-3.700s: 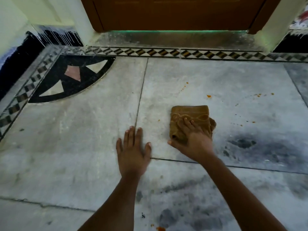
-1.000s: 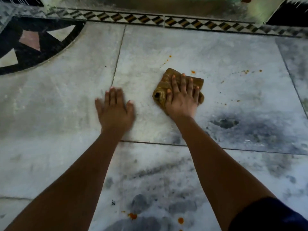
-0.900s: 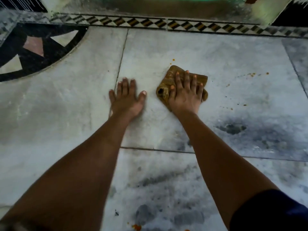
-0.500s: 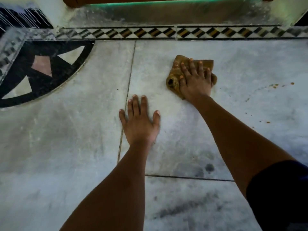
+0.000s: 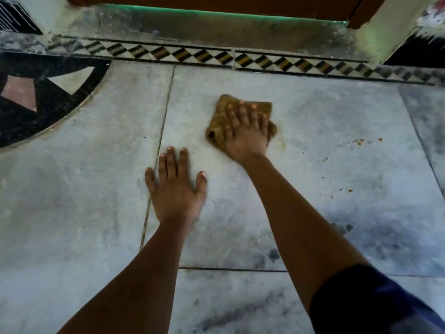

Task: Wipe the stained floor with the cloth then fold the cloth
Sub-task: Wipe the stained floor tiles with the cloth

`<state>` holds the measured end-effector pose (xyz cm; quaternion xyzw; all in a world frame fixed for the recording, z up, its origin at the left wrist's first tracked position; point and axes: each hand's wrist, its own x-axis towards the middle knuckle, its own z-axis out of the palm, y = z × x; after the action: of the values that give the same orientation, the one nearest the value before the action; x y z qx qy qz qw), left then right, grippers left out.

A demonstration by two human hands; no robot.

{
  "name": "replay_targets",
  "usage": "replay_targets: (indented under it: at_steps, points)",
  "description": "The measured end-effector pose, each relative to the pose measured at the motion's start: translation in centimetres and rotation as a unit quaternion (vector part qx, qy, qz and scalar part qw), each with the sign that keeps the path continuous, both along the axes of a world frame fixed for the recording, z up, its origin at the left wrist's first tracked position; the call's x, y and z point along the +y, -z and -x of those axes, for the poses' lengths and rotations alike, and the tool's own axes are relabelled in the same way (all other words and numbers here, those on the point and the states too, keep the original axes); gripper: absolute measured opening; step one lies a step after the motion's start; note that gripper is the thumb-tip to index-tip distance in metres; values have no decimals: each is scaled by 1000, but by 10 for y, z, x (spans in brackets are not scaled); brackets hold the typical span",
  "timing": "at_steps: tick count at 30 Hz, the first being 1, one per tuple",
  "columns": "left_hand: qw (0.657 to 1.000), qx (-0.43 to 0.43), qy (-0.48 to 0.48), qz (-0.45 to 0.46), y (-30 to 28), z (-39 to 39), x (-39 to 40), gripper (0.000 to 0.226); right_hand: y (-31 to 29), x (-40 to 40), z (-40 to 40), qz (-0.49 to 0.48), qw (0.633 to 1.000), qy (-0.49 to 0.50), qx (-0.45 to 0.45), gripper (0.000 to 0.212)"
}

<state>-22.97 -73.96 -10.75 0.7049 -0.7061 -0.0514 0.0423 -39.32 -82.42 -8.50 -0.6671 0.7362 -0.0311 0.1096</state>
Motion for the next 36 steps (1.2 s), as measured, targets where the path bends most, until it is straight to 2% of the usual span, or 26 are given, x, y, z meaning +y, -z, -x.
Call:
replay_targets:
  at_steps: [2, 4, 6, 9, 12, 15, 17, 19, 23, 27, 31, 34, 36]
  points:
    - [1000, 2, 4, -1, 0, -1, -2, 72, 5, 30, -12, 26, 997, -72, -5, 55]
    - [1000, 12, 2, -1, -1, -2, -1, 70, 6, 63, -7, 45, 996, -77, -9, 61]
    - [1000, 24, 6, 5, -1, -2, -1, 68, 7, 80, 13, 56, 998, -3, -12, 65]
    - [1000, 25, 3, 11, 0, -2, 0, 67, 8, 73, 47, 24, 994, 105, -10, 58]
    - [1000, 17, 3, 7, 1, -1, -1, 66, 5, 40, 49, 7, 990, 137, -26, 54]
    - [1000, 17, 7, 11, 2, -1, -1, 66, 6, 41, 28, 7, 998, 55, -15, 57]
    - [1000, 20, 8, 8, 1, -2, -1, 67, 6, 75, 18, 29, 999, -10, -9, 65]
    - [1000, 21, 10, 4, 0, -2, -1, 65, 4, 118, 19, 35, 999, -23, -29, 68]
    - [1000, 15, 6, -4, 0, -2, -1, 64, 5, 151, 53, 23, 994, 108, -20, 66]
    - [1000, 25, 7, 9, 1, -2, 0, 64, 4, 78, 69, 6, 976, 215, -42, 55]
    - [1000, 10, 6, -6, 1, -2, 0, 63, 3, 27, 34, -12, 989, 139, -39, 55]
    - [1000, 17, 10, 5, 0, -1, 0, 65, 7, 61, -1, 26, 998, 35, -42, 52]
    - [1000, 19, 12, 5, -1, 0, 0, 67, 8, 108, -6, 51, 998, 2, -46, 53]
